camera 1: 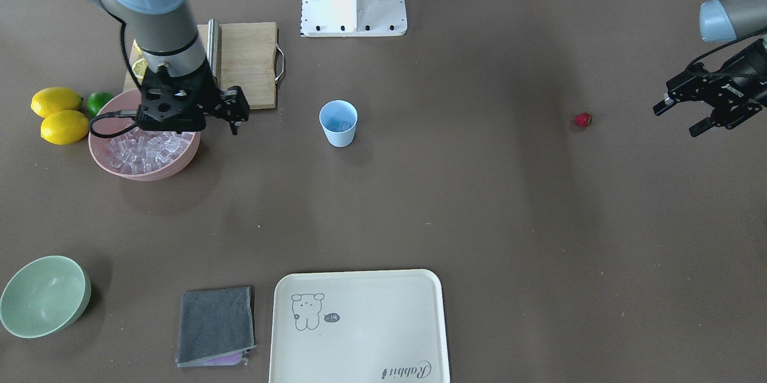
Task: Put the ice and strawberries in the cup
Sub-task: 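Withdraw the right arm to rest while the left arm reaches toward the strawberry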
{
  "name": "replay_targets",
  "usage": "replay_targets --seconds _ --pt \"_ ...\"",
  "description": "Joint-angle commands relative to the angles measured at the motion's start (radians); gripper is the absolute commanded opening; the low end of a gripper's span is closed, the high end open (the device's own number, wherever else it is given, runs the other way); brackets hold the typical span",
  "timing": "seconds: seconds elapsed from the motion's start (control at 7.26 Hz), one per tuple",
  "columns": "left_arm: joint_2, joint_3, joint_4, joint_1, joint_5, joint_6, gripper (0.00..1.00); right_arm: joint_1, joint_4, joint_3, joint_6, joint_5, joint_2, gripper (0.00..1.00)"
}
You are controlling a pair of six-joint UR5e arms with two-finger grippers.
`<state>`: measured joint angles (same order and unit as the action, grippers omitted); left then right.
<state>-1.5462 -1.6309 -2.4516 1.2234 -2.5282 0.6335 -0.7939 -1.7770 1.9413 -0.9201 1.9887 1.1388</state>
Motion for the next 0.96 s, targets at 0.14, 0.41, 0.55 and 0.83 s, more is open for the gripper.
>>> replay_targets --seconds 0.14,0.41,0.55,0.83 --pt "-0.008 -0.003 -0.030 -0.190 0.272 0.092 0.99 -0.271 0.152 0.007 0.371 0.195 0.263 1.00" --pt "-0.006 -0.001 -0.015 -0.251 0.345 0.107 0.98 -0.445 0.153 -0.008 0.612 0.272 0.402 1.00" --pt "0.001 -0.001 -0.015 -0.293 0.389 0.109 0.98 -0.517 0.153 -0.022 0.733 0.275 0.468 1.00" --pt "0.017 -0.003 -0.014 -0.369 0.466 0.109 0.98 -0.657 0.153 -0.057 0.924 0.274 0.547 1.00"
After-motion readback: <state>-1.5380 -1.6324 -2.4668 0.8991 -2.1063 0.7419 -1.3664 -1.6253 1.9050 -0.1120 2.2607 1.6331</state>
